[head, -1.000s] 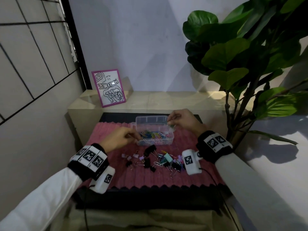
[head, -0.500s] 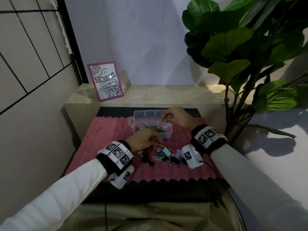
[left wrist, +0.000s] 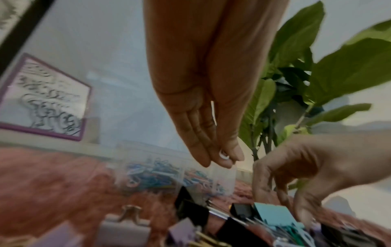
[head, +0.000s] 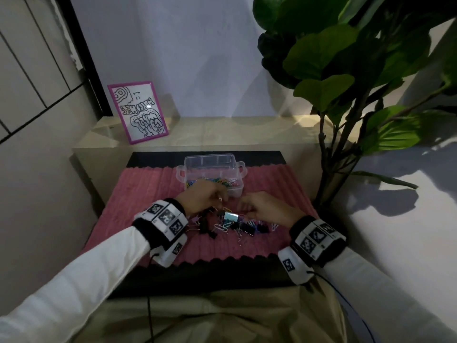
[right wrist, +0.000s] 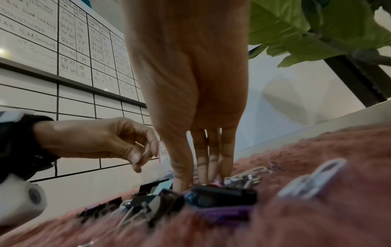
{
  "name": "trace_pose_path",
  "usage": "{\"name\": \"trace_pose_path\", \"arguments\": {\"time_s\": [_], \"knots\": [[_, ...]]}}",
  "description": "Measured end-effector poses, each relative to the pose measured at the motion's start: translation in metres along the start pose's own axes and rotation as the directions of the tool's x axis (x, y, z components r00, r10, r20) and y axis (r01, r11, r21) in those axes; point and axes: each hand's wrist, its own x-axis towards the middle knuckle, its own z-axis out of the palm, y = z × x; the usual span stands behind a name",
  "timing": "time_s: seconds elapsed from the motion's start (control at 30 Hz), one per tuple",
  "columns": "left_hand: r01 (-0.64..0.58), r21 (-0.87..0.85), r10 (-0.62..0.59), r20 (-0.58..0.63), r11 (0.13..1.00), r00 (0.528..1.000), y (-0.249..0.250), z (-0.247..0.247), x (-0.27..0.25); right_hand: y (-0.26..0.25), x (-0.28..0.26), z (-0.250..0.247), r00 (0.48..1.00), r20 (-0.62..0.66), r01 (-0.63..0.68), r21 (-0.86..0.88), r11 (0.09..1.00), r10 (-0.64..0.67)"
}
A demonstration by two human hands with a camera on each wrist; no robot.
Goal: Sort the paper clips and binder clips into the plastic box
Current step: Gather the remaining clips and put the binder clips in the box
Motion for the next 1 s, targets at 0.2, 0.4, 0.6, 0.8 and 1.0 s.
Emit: {"name": "trace_pose_path", "arguments": {"time_s": [0.2,0.4,0.6,0.8,1.0], "knots": [[0.101,-0.185,-0.103,0.003,0.978,0.995,-0.011,-0.006,-0.014,-0.007,0.014,0.001,0.994,0.061,-0.091,-0.071,0.993,0.096],[0.017,-0.047,-0.011,0.127,0.999,0.992,0.01,0.017,-0.002,0.004,0.003,-0.011,0.993,0.017,-0.12,0.147,0.982,0.119],[0.011,0.157,-0.034,0.141,0.988,0.989,0.024,0.035,0.012,0.019,-0.016,-0.031,0.965,-0.204,-0.042,0.504,0.863,0.165],[0.08,0.164,-0.1,0.116,0.983,0.988,0.023,0.039,0.01,0.016,-0.02,-0.03,0.932,-0.214,-0.016,0.782,0.623,0.293],[0.204,-0.236,-0.168,0.163,0.95,0.972,0.01,0.017,0.002,0.013,-0.016,-0.028,0.928,-0.214,0.046,0.878,0.476,0.304]]}}
